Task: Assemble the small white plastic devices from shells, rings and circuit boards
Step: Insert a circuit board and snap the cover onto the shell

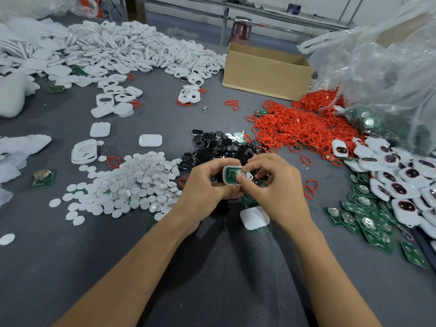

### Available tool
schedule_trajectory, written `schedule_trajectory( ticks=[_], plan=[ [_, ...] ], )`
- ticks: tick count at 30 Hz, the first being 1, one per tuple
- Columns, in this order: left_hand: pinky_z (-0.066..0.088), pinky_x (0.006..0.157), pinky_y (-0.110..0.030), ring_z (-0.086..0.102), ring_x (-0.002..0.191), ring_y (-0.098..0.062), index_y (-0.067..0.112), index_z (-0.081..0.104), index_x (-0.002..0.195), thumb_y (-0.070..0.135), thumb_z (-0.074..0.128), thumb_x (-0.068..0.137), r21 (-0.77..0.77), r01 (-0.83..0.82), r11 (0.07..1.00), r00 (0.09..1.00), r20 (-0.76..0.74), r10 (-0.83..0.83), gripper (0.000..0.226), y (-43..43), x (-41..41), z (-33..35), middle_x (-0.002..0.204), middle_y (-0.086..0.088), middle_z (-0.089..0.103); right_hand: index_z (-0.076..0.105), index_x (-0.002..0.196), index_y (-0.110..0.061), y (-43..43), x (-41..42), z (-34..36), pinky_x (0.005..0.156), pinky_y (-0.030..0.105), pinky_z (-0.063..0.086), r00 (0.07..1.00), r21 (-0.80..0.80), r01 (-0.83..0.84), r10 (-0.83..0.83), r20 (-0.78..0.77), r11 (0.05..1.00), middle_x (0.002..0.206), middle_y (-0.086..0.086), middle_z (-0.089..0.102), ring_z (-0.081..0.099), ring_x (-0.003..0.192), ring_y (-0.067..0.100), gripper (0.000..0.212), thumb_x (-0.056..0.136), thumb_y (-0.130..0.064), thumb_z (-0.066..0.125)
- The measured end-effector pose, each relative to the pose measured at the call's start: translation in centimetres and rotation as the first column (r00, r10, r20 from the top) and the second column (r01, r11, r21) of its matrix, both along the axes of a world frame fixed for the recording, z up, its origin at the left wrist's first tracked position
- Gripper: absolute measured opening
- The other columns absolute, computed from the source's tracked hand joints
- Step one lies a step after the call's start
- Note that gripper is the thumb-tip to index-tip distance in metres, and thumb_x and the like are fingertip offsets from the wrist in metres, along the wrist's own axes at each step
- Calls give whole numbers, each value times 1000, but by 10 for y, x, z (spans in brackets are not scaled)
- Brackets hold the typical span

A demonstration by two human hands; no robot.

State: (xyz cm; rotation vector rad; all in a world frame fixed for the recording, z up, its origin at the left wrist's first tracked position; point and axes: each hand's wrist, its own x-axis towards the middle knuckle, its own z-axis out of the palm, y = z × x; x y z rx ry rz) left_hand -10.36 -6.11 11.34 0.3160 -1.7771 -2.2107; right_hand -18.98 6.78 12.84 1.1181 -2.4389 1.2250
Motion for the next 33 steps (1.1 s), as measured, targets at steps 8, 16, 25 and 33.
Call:
schedule_trajectory(
  ticks=[8,16,25,33],
  plan=[
    [60,76,-31,72,92,-27,3,64,117,-17,68,78,67,-16,998,1000,-1,16,45,0,0,-1,113,-15,67,71,88,-19,2,4,10,62,10,38,997,-110,-42,48,53,993,91,-9,65,56,66,10,13,77,-16,78],
    [60,75,-29,74,89,-29,5,61,120,-18,63,82,121,-69,990,998,9,68,45,-1,-3,-4,116,-17,67,71,86,-31,38,-2,45,63,22,45,898,512,-413,241,368,753,78,-20,63,56,69,8,29,64,-25,87],
    [60,76,-30,73,91,-28,8,63,116,-16,67,79,116,-70,991,997,1,71,44,-1,-2,-3,116,-14,67,69,90,-22,37,-4,41,72,24,47,890,422,-413,259,376,807,81,-13,67,59,78,10,28,68,-10,82],
    [59,82,-39,69,97,-24,9,64,119,-13,72,76,55,13,998,1000,-11,-13,49,-2,1,-2,118,-13,66,69,101,-18,11,2,28,79,30,53,973,93,-199,185,140,975,98,-4,65,63,87,12,34,72,-5,79]
  ],
)
